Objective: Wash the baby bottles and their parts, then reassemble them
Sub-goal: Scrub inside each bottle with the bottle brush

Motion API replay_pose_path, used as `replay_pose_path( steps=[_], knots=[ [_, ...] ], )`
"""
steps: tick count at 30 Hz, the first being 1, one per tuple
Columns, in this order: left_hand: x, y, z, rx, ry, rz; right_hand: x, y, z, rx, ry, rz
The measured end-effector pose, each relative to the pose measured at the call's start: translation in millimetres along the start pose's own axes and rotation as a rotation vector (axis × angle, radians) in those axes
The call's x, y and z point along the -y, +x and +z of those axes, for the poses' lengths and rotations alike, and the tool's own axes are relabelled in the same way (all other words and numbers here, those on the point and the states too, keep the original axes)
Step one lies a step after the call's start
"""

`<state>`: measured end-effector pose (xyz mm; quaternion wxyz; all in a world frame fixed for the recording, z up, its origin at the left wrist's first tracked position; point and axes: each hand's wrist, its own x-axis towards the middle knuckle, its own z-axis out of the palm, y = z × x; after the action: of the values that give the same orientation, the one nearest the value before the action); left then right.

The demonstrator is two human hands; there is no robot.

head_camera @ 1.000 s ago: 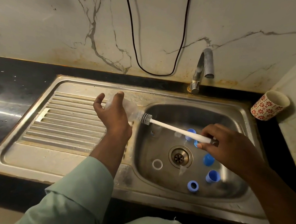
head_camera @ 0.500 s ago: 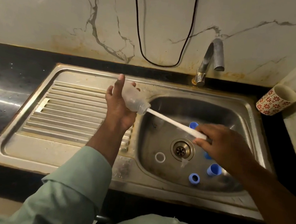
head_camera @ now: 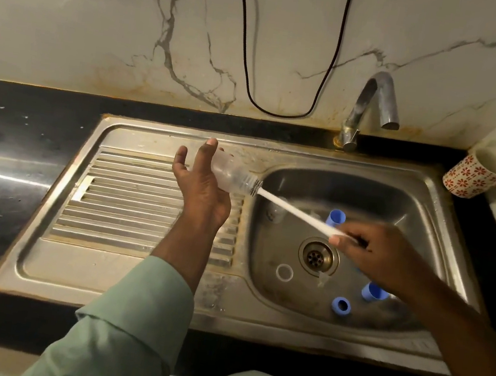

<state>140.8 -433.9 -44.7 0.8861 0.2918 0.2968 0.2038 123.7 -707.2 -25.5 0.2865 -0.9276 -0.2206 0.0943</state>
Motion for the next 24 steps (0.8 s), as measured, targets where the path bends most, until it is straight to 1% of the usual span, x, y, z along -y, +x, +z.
replay_pose_path(
  steps=[1,2,3,5,6,7,8,9,11,12,13,14,16,17,18,19,20,22,23,24],
  knots=[
    [-1.8,1.7,0.5,-0.001,0.01,0.001,1.4,0.8,1.9,0.099,0.146,0.056],
    [-3.4,2.8,1.1,-0.003,0.015,0.001,4.9,-0.4,2.2,0.155,0.159,0.074],
    [-5.1,3.6,1.8,-0.004,0.014,-0.001,7.0,0.4,2.1,0.119,0.069,0.044],
    [-7.0,5.6,2.8,0.001,-0.014,-0.012,7.0,2.7,3.3,-0.15,-0.364,-0.104],
    [-7.1,6.5,3.4,0.0,-0.031,-0.016,8.3,3.2,4.1,-0.271,-0.462,-0.155],
    [-7.1,7.7,4.2,-0.007,-0.042,-0.018,12.0,5.3,5.3,-0.371,-0.467,-0.174],
    [-7.3,9.6,4.7,-0.013,-0.047,-0.017,17.0,5.5,4.2,-0.355,-0.386,-0.118],
    [-7.9,11.4,5.5,-0.017,-0.043,-0.018,21.2,4.9,3.4,-0.278,-0.231,-0.047],
    [-10.4,15.5,7.3,0.008,-0.038,-0.021,26.6,5.3,2.2,0.013,0.224,0.208],
    [-11.4,17.2,8.0,0.034,-0.044,-0.022,29.7,4.4,0.9,0.109,0.386,0.318],
    [-12.0,18.5,8.4,0.058,-0.043,-0.028,30.9,3.1,1.2,0.151,0.415,0.335],
    [-11.9,19.1,8.2,0.07,-0.033,-0.035,30.1,2.1,1.2,0.117,0.279,0.251],
    [-10.0,18.4,8.8,0.071,-0.027,-0.055,25.2,0.0,-0.9,-0.149,-0.314,-0.003],
    [-8.6,18.0,9.3,0.07,-0.038,-0.066,24.9,-1.4,-1.9,-0.295,-0.502,-0.095],
    [-6.8,17.8,9.7,0.069,-0.05,-0.08,26.1,-2.5,-1.2,-0.383,-0.588,-0.12],
    [-5.7,17.5,10.7,0.062,-0.053,-0.093,29.0,-4.6,-0.2,-0.357,-0.531,-0.062],
    [-4.9,16.8,11.8,0.053,-0.042,-0.105,34.3,-6.0,-1.8,-0.26,-0.38,0.017],
    [-3.1,16.7,13.1,0.05,0.009,-0.109,42.0,-7.2,-0.6,0.049,0.049,0.229],
    [-1.9,17.0,13.4,0.055,0.042,-0.105,41.5,-9.5,0.8,0.089,0.105,0.258],
    [-1.0,16.7,13.2,0.054,0.067,-0.104,40.2,-10.4,-1.1,0.066,-0.043,0.205]
  ],
)
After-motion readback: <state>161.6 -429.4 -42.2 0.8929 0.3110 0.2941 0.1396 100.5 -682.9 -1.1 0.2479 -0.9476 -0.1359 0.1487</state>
